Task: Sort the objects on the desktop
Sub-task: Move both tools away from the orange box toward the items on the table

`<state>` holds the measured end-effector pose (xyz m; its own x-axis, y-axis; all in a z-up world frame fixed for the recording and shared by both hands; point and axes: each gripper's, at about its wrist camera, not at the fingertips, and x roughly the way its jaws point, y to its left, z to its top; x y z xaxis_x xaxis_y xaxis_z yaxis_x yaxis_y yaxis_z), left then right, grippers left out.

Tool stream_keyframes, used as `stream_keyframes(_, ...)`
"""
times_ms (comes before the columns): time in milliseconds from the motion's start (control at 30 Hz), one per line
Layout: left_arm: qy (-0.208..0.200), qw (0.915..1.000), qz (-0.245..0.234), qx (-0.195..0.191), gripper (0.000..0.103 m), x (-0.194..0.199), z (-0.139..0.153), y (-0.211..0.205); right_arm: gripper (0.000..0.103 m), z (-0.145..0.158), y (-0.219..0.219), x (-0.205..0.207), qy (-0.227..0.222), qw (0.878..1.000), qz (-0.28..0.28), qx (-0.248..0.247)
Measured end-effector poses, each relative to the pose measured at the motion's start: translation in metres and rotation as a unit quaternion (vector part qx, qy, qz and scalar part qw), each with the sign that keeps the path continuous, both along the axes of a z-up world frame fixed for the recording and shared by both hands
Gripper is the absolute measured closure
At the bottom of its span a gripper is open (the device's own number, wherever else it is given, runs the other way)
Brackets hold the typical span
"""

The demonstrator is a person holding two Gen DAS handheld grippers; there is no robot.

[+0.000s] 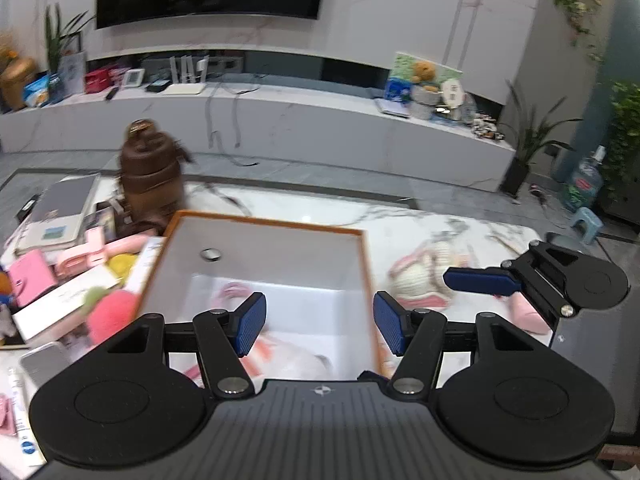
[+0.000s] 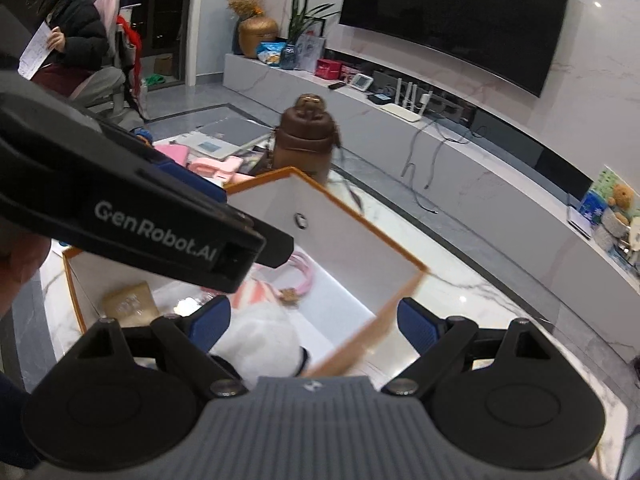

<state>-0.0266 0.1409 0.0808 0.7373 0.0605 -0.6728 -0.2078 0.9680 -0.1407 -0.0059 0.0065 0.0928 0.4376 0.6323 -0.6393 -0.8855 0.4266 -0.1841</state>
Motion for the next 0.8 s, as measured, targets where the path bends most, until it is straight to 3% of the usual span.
stream_keyframes(300, -0.011, 0.9987, -0.049, -0.001, 0.033, 0.023, -0.007, -0.065, 0.012, 0.004, -0.065, 0.017, -0.005, 0.999, -0.044, 0.006)
stream_keyframes(567, 0.001, 0.9952, -0.095, 0.024, 0.033, 0.039, -0.021, -0.118, 0.012, -0.020, -0.142, 0.046, 0.028, 0.993, -0.111, 0.015)
stream_keyframes(800, 0.026, 0.9923, -0.112, 0.045, 0.033, 0.043, -0.039, -0.140, 0.012, -0.042, -0.193, 0.073, 0.051, 0.984, -0.167, 0.019)
